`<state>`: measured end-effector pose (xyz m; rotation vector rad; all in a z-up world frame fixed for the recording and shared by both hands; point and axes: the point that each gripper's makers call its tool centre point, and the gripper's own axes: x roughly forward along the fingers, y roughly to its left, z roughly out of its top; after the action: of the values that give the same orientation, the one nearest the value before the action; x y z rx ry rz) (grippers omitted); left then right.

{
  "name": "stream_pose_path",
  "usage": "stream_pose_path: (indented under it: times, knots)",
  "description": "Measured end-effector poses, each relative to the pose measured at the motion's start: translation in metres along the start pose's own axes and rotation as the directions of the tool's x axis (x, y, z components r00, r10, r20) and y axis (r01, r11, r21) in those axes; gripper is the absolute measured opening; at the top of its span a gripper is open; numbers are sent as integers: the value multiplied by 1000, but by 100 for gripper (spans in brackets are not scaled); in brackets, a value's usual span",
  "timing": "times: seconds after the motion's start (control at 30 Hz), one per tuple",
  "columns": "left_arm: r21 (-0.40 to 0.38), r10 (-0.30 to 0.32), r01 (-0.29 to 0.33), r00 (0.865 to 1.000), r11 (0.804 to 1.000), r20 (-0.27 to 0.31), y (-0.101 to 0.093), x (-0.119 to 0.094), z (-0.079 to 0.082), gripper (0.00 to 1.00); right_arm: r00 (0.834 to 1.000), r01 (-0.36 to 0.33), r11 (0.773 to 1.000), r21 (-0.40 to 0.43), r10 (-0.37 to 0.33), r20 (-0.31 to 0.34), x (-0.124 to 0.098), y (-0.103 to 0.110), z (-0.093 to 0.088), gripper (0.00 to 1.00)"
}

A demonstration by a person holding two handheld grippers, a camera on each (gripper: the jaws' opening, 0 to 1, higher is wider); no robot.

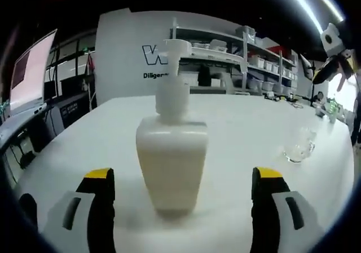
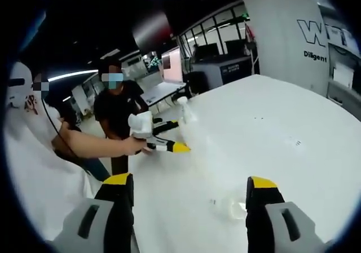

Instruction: Hold the bottle steady, press the pump all the way down and release, and repeat the specified number of times to dispense into the cup

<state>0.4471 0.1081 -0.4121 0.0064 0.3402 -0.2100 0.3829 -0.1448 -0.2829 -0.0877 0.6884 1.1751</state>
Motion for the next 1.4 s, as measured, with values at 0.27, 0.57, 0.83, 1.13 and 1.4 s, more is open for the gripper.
stream_pose_path:
  times: [0.27,0.57,0.83,1.13,1.4]
  knots:
    - [9,14,-14,1000,1000,18,2,-11,7,99,1000,13,1000,-13,-13,21,-6,1,-6,83]
    - [14,-61,60,996,998,65,-7,-33,17,99,999,3,999,-45,-1,41,-14,5,-18,77]
    - [17,-88,87,996,996,28,-5,-53,20,99,999,30,999,-23,-29,36,-25,2,-34,78]
    - [-1,-101,101,994,995,-32,-14,-71,23,99,997,55,998,2,-55,46,-35,3,-53,75]
    - [8,-112,112,993,994,-26,-24,-87,33,99,991,91,996,2,-90,103,-39,4,-69,90]
